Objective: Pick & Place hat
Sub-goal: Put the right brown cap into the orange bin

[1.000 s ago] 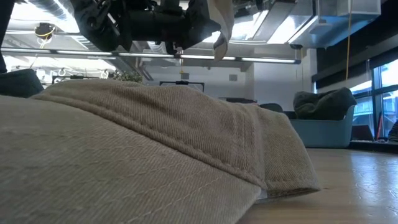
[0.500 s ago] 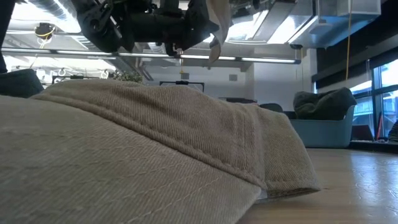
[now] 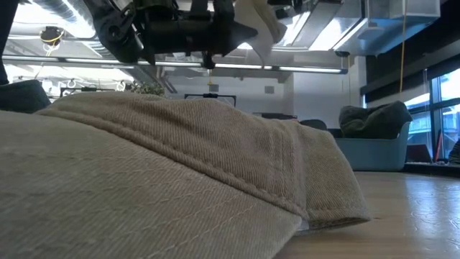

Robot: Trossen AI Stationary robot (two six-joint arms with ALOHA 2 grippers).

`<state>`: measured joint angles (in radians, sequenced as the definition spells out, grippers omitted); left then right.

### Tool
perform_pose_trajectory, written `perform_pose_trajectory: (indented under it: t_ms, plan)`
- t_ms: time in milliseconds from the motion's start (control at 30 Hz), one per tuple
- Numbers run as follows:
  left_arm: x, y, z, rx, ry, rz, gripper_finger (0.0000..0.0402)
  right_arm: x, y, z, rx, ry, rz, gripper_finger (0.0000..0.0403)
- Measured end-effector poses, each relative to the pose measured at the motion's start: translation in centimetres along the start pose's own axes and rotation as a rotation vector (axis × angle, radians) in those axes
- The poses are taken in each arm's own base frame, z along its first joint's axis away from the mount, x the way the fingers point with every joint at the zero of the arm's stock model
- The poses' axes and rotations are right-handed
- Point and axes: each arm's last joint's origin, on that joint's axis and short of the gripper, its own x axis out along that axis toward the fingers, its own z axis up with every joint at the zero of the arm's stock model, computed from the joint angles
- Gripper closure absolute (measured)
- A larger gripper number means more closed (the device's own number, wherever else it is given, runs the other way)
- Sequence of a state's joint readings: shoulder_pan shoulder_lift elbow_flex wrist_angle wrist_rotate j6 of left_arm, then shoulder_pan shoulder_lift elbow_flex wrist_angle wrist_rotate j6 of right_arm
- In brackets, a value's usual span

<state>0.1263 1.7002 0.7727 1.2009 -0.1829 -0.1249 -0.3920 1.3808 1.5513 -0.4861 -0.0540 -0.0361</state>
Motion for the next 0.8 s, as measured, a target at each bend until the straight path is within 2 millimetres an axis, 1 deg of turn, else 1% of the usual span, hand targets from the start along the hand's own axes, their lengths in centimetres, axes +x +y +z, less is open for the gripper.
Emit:
perform_pose_trajectory:
  t_ms: [233, 267, 333, 367, 433, 567, 700, 800]
  plan:
    - [0.0, -0.3, 0.1, -0.133, 0.035, -0.180, 0.0393, -0.1, 0.1, -0.7, -0.063, 0.072, 0.010, 0.0390]
    - [0.0, -0.3, 0.1, -0.154, 0.046, -0.210, 0.0393, -0.1, 0.2, -0.8, -0.080, 0.084, 0.014, 0.0386]
    - [0.0, -0.1, -0.1, -0.201, 0.083, -0.257, 0.0393, -0.3, 0.5, -0.9, -0.172, 0.101, 0.029, 0.0374]
    - [0.0, 0.1, -0.2, -0.226, 0.104, -0.281, 0.0393, -0.4, 0.6, -1.1, -0.224, 0.119, 0.036, 0.0365]
    - [0.0, 0.4, -0.3, -0.282, 0.146, -0.332, 0.0393, -0.7, 1.0, -1.3, -0.273, 0.140, 0.053, 0.0342]
    - [-0.1, 1.1, -0.6, -0.423, 0.265, -0.465, 0.0393, -1.7, 1.4, -1.3, -0.358, 0.195, 0.050, 0.0280]
    - [-0.3, 2.3, -0.7, -0.594, 0.434, -0.627, 0.0393, -4.1, 1.5, -0.1, -0.466, 0.271, -0.081, 0.0226]
    - [-0.6, 3.3, -0.5, -0.727, 0.572, -0.731, 0.0393, -6.0, 1.5, 0.7, -0.474, 0.335, -0.169, 0.0202]
